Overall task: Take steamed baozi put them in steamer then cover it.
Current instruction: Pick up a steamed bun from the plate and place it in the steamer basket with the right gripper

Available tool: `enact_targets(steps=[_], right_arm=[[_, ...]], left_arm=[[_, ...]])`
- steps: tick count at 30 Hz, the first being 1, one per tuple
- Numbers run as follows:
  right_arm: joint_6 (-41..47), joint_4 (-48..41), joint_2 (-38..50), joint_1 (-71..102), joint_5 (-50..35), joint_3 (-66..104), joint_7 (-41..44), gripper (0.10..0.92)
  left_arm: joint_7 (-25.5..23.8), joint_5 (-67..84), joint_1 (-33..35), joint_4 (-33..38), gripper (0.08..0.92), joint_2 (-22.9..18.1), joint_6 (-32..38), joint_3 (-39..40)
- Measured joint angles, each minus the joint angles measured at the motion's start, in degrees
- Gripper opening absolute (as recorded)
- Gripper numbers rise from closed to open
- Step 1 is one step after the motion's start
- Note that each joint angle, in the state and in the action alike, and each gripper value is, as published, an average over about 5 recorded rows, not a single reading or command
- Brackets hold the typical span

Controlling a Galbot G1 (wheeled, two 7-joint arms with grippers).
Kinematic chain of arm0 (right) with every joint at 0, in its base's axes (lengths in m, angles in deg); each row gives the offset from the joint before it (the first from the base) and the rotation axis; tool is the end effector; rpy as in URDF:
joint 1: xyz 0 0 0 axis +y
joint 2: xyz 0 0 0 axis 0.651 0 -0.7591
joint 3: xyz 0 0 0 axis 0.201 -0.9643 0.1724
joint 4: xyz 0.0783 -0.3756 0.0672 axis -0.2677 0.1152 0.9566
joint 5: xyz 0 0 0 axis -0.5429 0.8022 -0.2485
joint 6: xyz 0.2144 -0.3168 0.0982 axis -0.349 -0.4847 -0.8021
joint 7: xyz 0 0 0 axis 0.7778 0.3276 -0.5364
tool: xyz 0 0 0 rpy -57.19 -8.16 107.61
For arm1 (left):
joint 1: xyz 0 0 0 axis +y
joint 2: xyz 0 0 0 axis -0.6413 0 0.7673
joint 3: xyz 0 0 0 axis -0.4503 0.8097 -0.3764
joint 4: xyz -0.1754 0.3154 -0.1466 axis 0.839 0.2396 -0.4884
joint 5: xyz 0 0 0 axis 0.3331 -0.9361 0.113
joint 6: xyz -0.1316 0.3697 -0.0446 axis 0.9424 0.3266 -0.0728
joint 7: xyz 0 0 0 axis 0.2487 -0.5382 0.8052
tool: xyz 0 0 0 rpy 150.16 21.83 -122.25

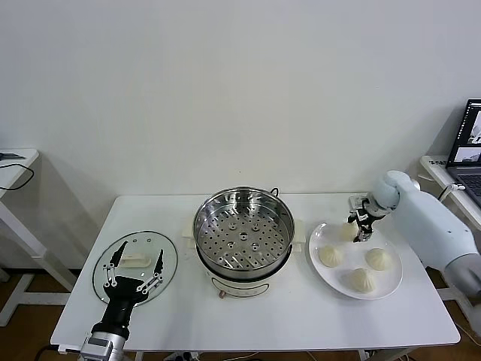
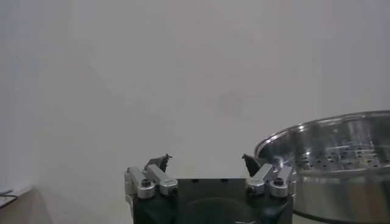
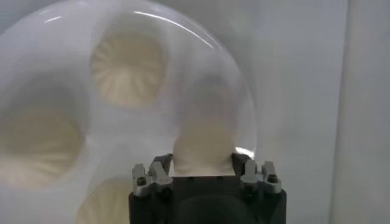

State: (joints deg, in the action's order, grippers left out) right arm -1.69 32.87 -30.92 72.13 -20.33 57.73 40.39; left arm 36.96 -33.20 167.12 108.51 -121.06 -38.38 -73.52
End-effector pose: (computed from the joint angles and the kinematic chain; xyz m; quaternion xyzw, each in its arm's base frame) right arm 0.6307 -0.2267 -0.1856 0.4570 -0.5430 0.5860 0.3910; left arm 0.1595 0.0550 -0.3093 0.0398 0.9883 0.1455 0.0236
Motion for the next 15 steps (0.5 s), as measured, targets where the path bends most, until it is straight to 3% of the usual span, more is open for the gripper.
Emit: enact_targets(steps=[15], right_arm=[[-11.9, 23.4, 8.8, -21.2, -12.5, -17.6, 6.8, 0.662]], left_arm=[[0.5, -1.3, 1.6, 1.9, 0.823, 0.1, -0.2, 0.6]])
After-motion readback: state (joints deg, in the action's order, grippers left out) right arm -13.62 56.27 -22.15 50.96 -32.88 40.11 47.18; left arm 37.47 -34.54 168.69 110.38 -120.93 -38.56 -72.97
